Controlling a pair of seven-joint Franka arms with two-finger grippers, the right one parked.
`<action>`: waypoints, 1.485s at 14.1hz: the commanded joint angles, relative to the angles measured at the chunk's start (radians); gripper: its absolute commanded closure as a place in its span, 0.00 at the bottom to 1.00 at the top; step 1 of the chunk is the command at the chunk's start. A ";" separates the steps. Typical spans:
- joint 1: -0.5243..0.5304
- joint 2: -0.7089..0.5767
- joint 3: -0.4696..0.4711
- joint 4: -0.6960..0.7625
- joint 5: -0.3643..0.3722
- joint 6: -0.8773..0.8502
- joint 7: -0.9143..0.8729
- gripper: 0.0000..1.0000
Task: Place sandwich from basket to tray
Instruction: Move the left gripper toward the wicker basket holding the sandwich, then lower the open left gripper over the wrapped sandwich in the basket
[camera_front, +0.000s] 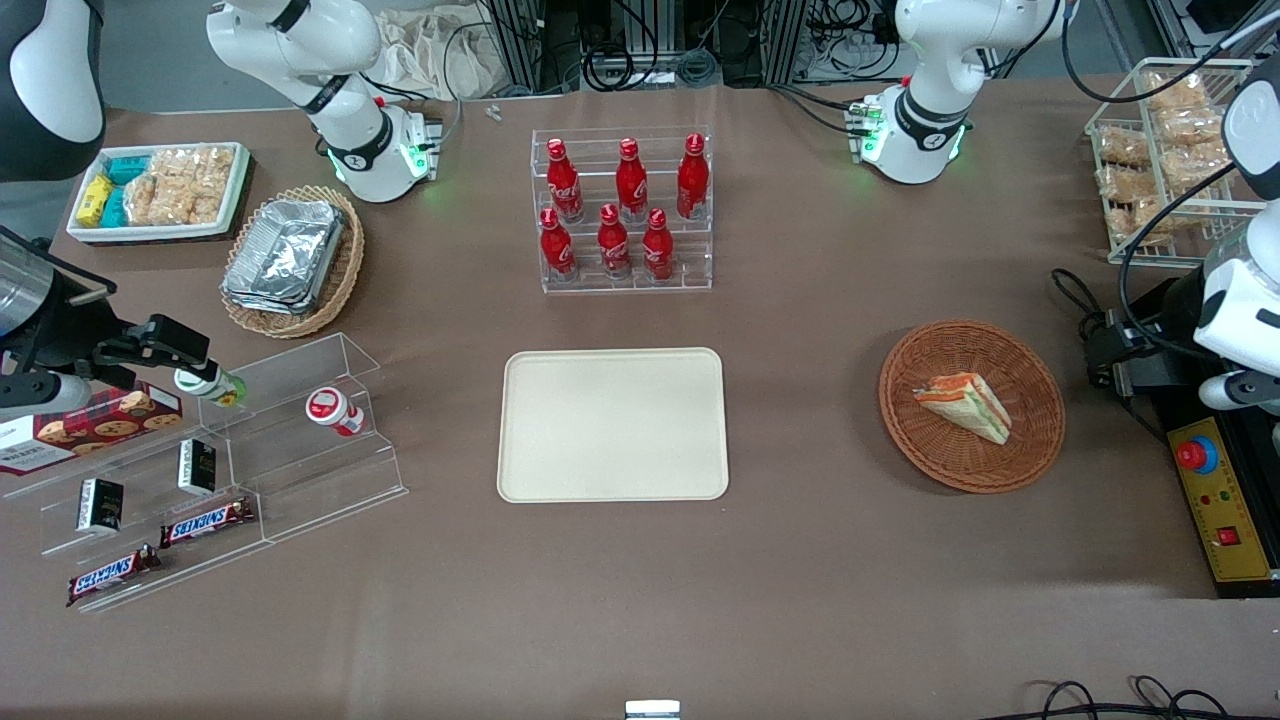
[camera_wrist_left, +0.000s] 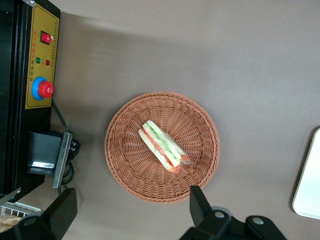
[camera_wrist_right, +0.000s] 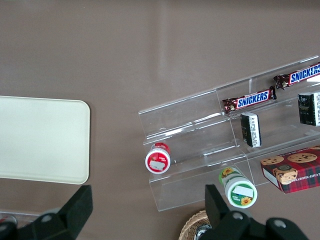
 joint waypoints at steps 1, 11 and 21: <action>-0.019 0.014 0.024 0.030 -0.015 -0.019 0.011 0.00; -0.028 0.014 0.022 -0.123 -0.012 -0.061 -0.098 0.00; -0.025 0.027 -0.016 -0.545 -0.021 0.512 -0.576 0.00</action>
